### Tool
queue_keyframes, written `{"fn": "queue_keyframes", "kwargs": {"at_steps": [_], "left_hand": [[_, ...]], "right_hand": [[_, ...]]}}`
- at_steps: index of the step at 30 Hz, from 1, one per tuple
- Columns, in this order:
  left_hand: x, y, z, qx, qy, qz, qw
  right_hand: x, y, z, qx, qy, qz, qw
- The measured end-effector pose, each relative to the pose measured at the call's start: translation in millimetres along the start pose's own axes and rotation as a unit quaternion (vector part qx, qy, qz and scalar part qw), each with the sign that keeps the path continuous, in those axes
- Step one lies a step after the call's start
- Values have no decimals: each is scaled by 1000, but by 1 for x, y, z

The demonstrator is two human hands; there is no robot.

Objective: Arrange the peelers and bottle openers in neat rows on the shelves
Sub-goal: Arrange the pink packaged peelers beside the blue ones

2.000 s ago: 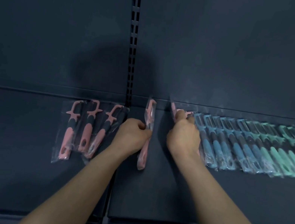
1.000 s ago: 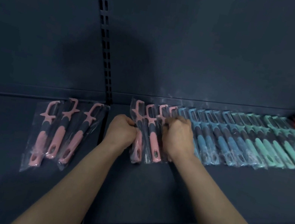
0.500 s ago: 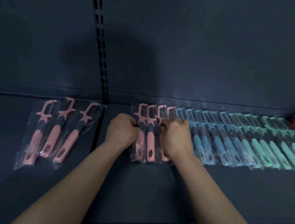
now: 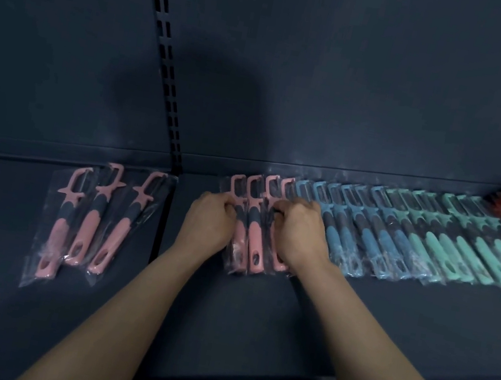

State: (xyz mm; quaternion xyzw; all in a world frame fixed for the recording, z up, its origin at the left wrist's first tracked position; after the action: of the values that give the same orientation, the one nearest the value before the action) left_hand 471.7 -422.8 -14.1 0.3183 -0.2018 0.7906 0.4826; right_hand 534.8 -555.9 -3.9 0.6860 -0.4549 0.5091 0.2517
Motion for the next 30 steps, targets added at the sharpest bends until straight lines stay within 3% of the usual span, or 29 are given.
{"fn": "queue_keyframes", "kwargs": {"at_steps": [6,10,14,18,23,30], "left_hand": [[1,-1,-5,-8,-28,-37,999],[21,8,-8,-24,-34,28,999],[63,20,-26,-28,-81,135,987],[103,35,-57,19,-157,183,970],[126,51,-93,76,-274,137,949],[134,50,-111,81,-263,106,956]], "right_hand": [[8,3,-12,0,-1,49,999],[10,1,-39,31,-43,62,997],[-3,-2,-84,82,-99,-3,992],[-28,6,-132,140,-109,-82,981],[-53,18,-175,183,-103,-145,967],[-65,18,-193,108,-64,-150,981]]}}
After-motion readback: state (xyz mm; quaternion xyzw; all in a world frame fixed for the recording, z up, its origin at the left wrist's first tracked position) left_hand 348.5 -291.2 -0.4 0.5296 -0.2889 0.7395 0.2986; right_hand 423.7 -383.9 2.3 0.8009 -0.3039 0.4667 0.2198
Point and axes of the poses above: each hand's wrist, its own y-axis away from the middle knuckle, its own x-axis out of the back of the hand, z = x × y, the point moved 3 cm from there along -y, towards the middle knuckle, and after that the axes turned 2 degrees about -z, right-handed, at the moved point
